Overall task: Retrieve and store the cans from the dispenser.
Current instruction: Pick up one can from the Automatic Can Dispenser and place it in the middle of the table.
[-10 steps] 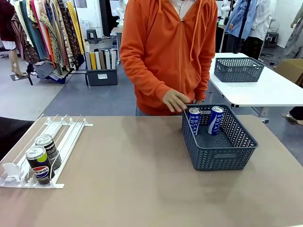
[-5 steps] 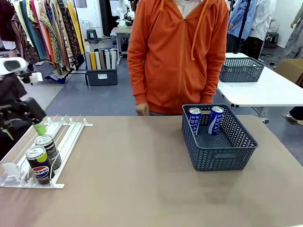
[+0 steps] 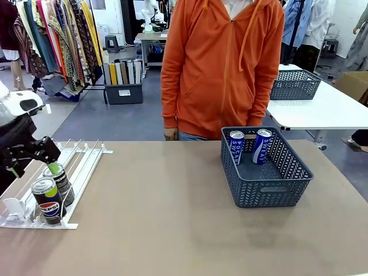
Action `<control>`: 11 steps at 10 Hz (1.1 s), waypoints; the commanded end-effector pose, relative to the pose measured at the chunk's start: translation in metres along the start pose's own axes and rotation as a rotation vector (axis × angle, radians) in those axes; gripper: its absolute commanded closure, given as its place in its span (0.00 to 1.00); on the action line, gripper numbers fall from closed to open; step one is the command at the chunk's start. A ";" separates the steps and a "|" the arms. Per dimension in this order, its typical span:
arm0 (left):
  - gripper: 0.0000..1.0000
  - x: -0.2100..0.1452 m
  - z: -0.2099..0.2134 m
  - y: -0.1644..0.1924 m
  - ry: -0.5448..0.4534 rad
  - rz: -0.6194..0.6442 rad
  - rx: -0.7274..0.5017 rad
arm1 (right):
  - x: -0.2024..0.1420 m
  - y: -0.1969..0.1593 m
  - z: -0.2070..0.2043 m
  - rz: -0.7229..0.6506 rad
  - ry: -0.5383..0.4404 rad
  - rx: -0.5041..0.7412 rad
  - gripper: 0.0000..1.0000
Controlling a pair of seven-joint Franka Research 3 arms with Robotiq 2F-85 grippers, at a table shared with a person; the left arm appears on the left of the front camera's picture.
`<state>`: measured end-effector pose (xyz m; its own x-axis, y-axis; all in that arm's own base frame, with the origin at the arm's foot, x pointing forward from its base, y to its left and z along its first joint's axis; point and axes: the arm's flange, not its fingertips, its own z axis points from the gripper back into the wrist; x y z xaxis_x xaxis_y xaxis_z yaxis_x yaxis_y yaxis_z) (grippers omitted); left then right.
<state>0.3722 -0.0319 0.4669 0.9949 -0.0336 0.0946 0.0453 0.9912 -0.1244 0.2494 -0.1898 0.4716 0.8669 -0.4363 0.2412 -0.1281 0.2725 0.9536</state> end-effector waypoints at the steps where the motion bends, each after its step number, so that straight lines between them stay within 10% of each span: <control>1: 0.00 -0.005 -0.016 -0.003 0.044 -0.034 -0.017 | 0.003 0.003 -0.001 0.007 -0.016 0.025 0.00; 11: 0.00 -0.008 -0.051 0.003 0.044 0.028 0.042 | 0.003 0.003 -0.001 0.007 -0.016 0.025 0.00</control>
<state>0.3713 -0.0349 0.4213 0.9984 -0.0374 0.0425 0.0422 0.9921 -0.1185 0.2494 -0.1898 0.4716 0.8669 -0.4363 0.2412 -0.1281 0.2725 0.9536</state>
